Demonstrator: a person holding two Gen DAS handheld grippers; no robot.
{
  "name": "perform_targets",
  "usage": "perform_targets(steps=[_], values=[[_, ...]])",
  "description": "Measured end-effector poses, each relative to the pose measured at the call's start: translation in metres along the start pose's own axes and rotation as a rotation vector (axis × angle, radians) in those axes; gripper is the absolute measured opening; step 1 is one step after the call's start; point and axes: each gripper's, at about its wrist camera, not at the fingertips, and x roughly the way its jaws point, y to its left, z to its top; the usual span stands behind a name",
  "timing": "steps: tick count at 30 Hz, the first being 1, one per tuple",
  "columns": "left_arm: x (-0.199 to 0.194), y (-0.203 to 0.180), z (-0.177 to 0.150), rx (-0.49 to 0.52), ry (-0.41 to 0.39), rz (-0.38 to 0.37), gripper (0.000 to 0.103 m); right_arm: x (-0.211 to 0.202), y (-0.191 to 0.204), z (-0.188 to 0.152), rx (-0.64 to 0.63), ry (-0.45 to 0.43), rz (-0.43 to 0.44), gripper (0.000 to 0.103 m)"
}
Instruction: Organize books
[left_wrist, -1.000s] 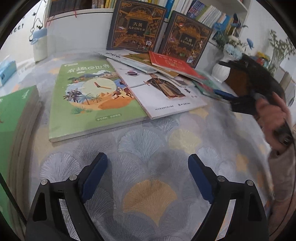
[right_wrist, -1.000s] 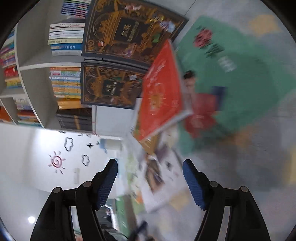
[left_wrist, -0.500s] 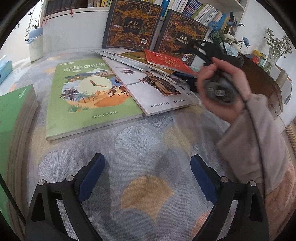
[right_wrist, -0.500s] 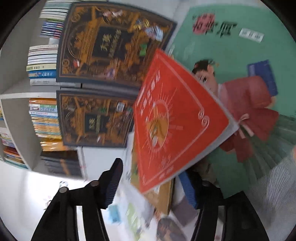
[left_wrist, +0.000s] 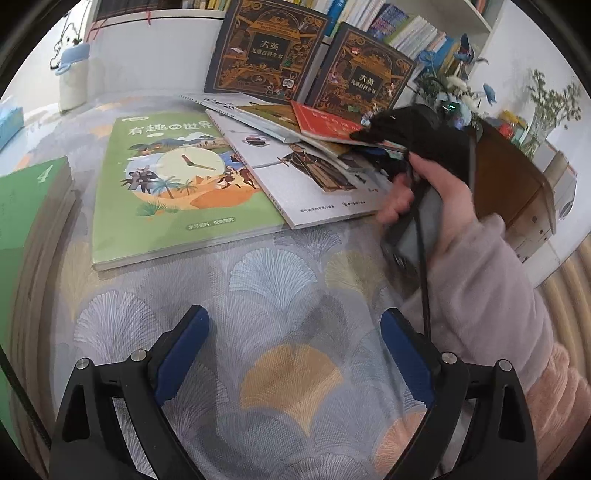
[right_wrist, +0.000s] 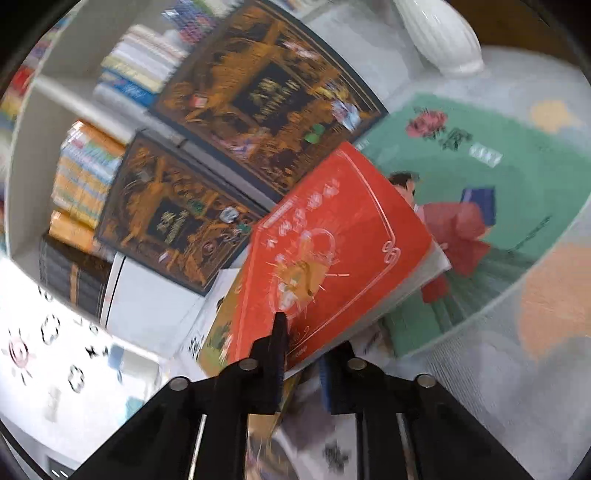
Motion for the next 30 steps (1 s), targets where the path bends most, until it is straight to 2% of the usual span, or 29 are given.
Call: perform_targets(steps=[3, 5, 10, 14, 17, 19, 21, 23, 24, 25, 27, 30], values=[[-0.004, 0.005, 0.000, -0.031, -0.006, -0.027, 0.094, -0.029, 0.007, -0.010, -0.057, 0.014, 0.011, 0.013], [-0.005, 0.008, 0.000, -0.050, -0.006, -0.041, 0.094, -0.054, 0.002, -0.021, -0.064, 0.061, 0.047, 0.013], [-0.013, 0.022, 0.000, -0.136, -0.010, -0.098, 0.092, -0.119, -0.027, -0.065, -0.127, 0.261, 0.084, 0.013], [-0.020, 0.015, -0.013, -0.097, 0.025, -0.133, 0.092, -0.171, -0.047, -0.111, -0.195, 0.399, 0.044, 0.015], [-0.030, 0.003, -0.028, -0.057, 0.048, -0.136, 0.092, -0.201, -0.055, -0.143, -0.270, 0.506, 0.060, 0.018], [-0.033, -0.004, -0.034, -0.045, 0.058, -0.133, 0.092, -0.219, -0.054, -0.155, -0.344, 0.528, 0.057, 0.022], [-0.034, -0.013, -0.038, -0.033, 0.074, -0.134, 0.089, -0.237, -0.052, -0.160, -0.435, 0.538, 0.013, 0.026], [-0.031, -0.021, -0.039, -0.017, 0.101, -0.148, 0.072, -0.250, -0.056, -0.158, -0.457, 0.493, -0.055, 0.033], [-0.029, -0.025, -0.040, -0.009, 0.113, -0.154, 0.065, -0.255, -0.060, -0.156, -0.457, 0.486, -0.070, 0.043], [-0.028, -0.029, -0.041, -0.001, 0.119, -0.154, 0.065, -0.260, -0.068, -0.152, -0.434, 0.491, -0.052, 0.047], [-0.024, -0.038, -0.042, 0.019, 0.122, -0.138, 0.065, -0.269, -0.081, -0.141, -0.396, 0.460, -0.029, 0.047], [-0.019, -0.048, -0.041, 0.021, 0.148, -0.173, 0.065, -0.277, -0.093, -0.120, -0.406, 0.395, -0.104, 0.048]])
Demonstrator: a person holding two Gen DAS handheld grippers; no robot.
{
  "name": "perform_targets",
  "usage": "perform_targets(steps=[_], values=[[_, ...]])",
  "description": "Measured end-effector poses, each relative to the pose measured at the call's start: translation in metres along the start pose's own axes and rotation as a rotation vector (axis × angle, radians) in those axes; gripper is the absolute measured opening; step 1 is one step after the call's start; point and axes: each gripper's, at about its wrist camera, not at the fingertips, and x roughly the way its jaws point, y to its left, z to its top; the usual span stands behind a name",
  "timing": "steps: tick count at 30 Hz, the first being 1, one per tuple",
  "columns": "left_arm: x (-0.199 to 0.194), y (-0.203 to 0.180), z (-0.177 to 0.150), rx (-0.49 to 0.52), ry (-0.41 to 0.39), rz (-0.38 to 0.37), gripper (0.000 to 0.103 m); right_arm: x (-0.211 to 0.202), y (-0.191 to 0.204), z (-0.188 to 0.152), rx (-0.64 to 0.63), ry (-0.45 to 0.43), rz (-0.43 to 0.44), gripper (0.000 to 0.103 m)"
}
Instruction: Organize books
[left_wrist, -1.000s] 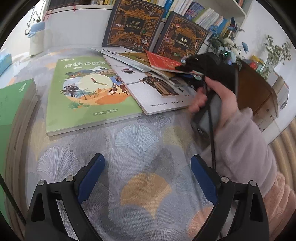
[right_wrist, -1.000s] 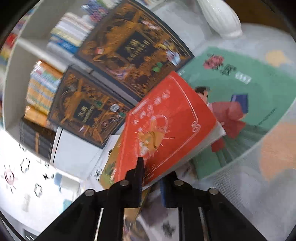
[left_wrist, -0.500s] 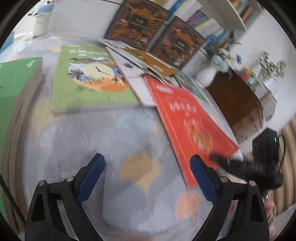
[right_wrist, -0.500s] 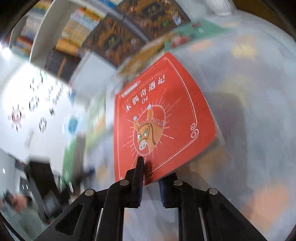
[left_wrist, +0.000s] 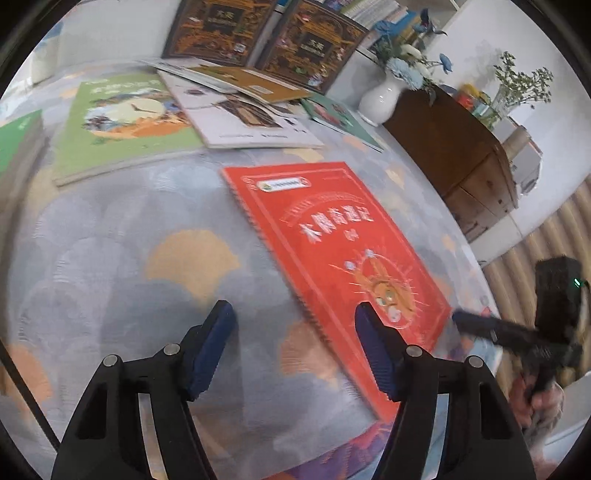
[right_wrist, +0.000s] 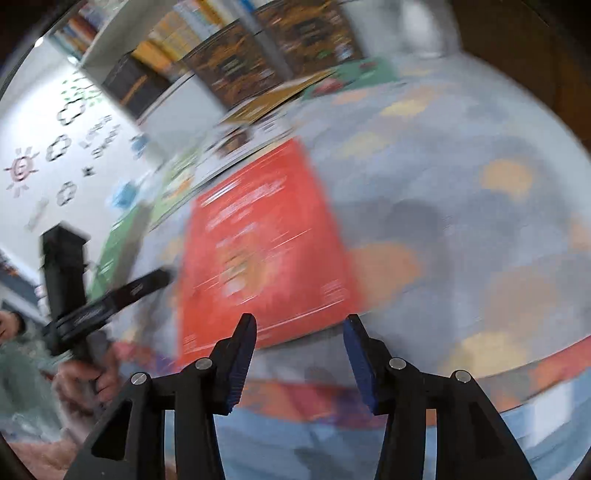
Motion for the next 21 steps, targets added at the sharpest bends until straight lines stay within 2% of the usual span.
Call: perform_targets(steps=[2, 5, 6, 9, 11, 12, 13, 14, 15, 18, 21], values=[[0.005, -0.005, 0.000, 0.013, 0.018, -0.025, 0.065, 0.003, -0.009, 0.017, -0.040, 0.024, 0.020, 0.048], [0.012, -0.013, 0.003, 0.032, 0.030, -0.015, 0.065, 0.029, -0.008, 0.043, -0.137, 0.135, 0.096, 0.048], [0.013, -0.012, 0.004, 0.014, 0.034, -0.029, 0.060, 0.038, -0.008, 0.049, -0.161, 0.165, 0.131, 0.048], [0.017, -0.003, 0.012, -0.030, 0.040, -0.061, 0.047, 0.059, -0.014, 0.075, -0.163, 0.197, 0.276, 0.048], [0.019, 0.003, 0.015, -0.058, 0.041, -0.080, 0.044, 0.077, -0.017, 0.090, -0.181, 0.198, 0.402, 0.048], [0.022, 0.006, 0.018, -0.071, 0.039, -0.082, 0.039, 0.083, -0.022, 0.094, -0.167, 0.182, 0.454, 0.043], [0.024, 0.008, 0.021, -0.074, 0.036, -0.066, 0.031, 0.091, -0.029, 0.099, -0.110, 0.165, 0.495, 0.030], [0.025, 0.008, 0.023, -0.061, 0.032, -0.031, 0.025, 0.095, -0.031, 0.101, -0.088, 0.162, 0.487, 0.024], [0.026, 0.008, 0.024, -0.053, 0.025, -0.018, 0.024, 0.096, -0.032, 0.102, -0.082, 0.162, 0.474, 0.019], [0.027, 0.007, 0.026, -0.050, 0.031, -0.007, 0.024, 0.093, -0.028, 0.098, -0.108, 0.147, 0.453, 0.018], [0.025, 0.005, 0.029, -0.044, 0.047, 0.013, 0.024, 0.087, -0.016, 0.096, -0.153, 0.139, 0.382, 0.018]])
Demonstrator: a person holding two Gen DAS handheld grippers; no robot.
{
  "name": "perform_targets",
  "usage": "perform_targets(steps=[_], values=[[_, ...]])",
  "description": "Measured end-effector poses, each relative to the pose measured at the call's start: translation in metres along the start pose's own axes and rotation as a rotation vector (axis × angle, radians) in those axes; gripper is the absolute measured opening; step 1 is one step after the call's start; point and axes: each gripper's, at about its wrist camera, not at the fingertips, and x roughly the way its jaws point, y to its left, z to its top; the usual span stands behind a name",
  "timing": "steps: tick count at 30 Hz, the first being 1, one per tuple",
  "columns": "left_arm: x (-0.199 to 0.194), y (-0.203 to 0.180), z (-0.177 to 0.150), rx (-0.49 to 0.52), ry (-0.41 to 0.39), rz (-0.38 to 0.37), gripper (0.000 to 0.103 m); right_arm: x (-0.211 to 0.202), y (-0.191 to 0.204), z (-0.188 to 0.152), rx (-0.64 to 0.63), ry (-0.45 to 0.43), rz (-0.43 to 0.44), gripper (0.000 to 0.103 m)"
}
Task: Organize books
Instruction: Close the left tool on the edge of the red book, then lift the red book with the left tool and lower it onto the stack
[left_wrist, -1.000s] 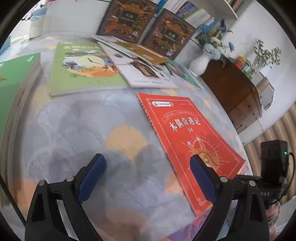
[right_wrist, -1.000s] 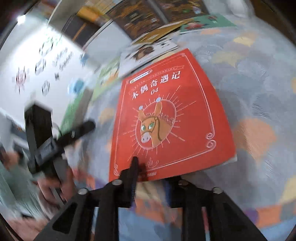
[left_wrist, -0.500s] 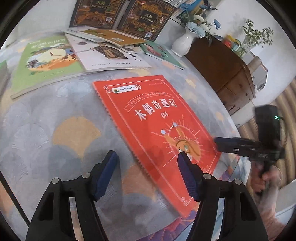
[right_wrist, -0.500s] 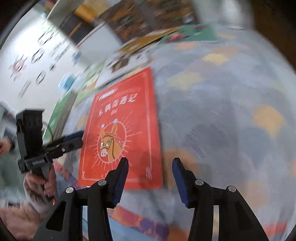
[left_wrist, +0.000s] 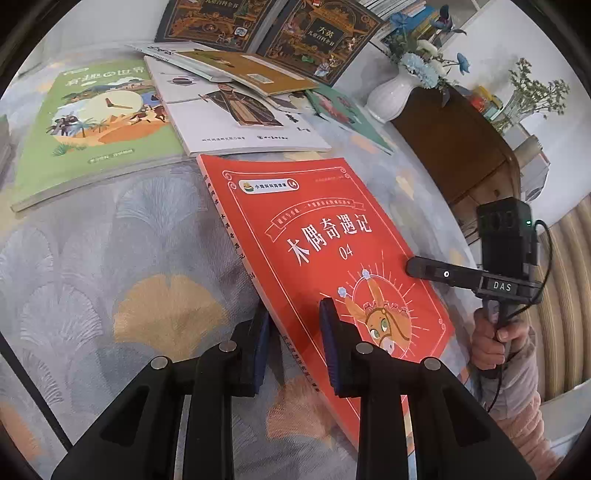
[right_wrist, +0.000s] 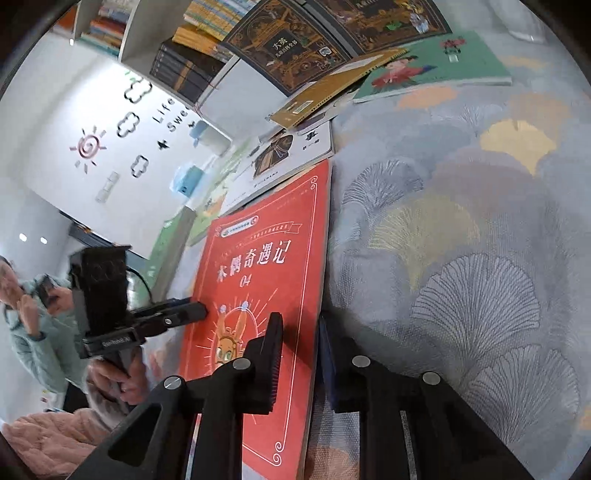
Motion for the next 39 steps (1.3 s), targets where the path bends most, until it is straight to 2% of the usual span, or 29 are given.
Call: perform_targets(steps=[4, 7, 13, 19, 27, 33, 39], values=[[-0.006, -0.006, 0.002, 0.026, 0.027, 0.060, 0.024, 0.003, 0.027, 0.003, -0.063, 0.008, -0.152, 0.024], [-0.017, -0.008, 0.000, 0.057, 0.016, 0.109, 0.024, 0.005, 0.044, -0.004, -0.108, 0.023, -0.189, 0.024], [-0.048, 0.006, 0.003, 0.063, -0.017, 0.113, 0.024, 0.014, 0.072, -0.012, -0.154, 0.029, -0.166, 0.024], [-0.081, 0.018, 0.007, 0.084, -0.070, 0.149, 0.024, 0.021, 0.115, -0.010, -0.222, 0.023, -0.160, 0.024], [-0.143, 0.053, 0.023, 0.067, -0.159, 0.173, 0.024, 0.032, 0.189, 0.015, -0.326, -0.004, -0.132, 0.024], [-0.192, 0.097, 0.036, 0.037, -0.195, 0.229, 0.024, 0.075, 0.243, 0.047, -0.360, 0.037, -0.077, 0.024], [-0.228, 0.144, 0.041, 0.000, -0.226, 0.323, 0.028, 0.130, 0.293, 0.066, -0.415, 0.080, -0.049, 0.024]])
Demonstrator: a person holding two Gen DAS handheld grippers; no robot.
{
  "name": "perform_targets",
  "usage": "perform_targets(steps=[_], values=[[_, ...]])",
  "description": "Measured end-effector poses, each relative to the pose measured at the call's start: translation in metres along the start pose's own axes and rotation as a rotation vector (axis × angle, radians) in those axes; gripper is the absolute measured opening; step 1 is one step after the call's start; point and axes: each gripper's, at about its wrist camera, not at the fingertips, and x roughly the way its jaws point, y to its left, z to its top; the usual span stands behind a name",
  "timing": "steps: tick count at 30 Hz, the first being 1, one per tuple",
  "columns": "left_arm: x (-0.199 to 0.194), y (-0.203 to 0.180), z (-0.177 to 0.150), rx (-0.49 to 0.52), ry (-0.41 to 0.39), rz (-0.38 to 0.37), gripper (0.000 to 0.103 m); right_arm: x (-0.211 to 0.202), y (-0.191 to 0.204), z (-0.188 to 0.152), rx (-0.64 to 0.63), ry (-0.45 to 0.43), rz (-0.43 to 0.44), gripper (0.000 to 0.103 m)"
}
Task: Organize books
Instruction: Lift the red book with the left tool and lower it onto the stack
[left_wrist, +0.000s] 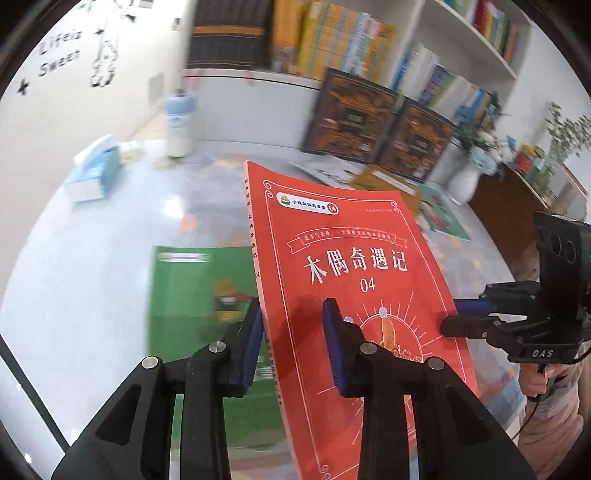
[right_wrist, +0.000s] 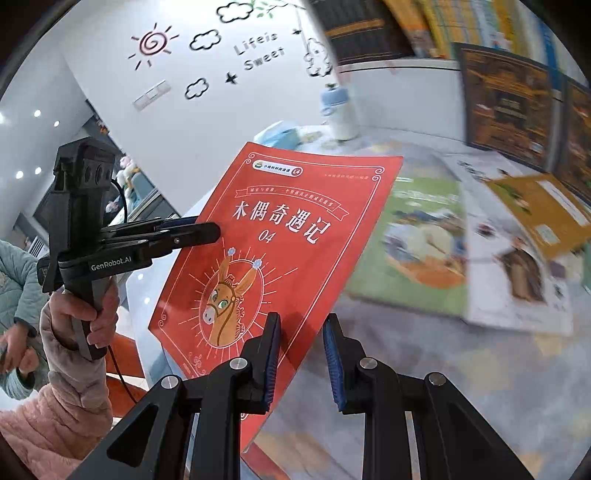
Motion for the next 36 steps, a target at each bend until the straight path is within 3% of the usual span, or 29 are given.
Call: perform_targets(steps=[6, 14, 27, 36], values=[[0.013, 0.051, -0.012, -0.062, 0.027, 0.027, 0.028, 0.050, 0.018, 0.019, 0.010, 0.055, 0.011, 0.024], [0.037, 0.086, -0.021, -0.105, 0.058, 0.043, 0.028, 0.097, 0.026, 0.024, 0.021, 0.125, 0.021, 0.024], [0.050, 0.096, -0.023, -0.105, 0.071, 0.055, 0.031, 0.125, 0.021, 0.016, 0.053, 0.175, 0.020, 0.024], [0.047, 0.099, -0.022, -0.115, 0.059, 0.132, 0.035, 0.126, 0.020, 0.015, 0.064, 0.187, 0.026, 0.025]])
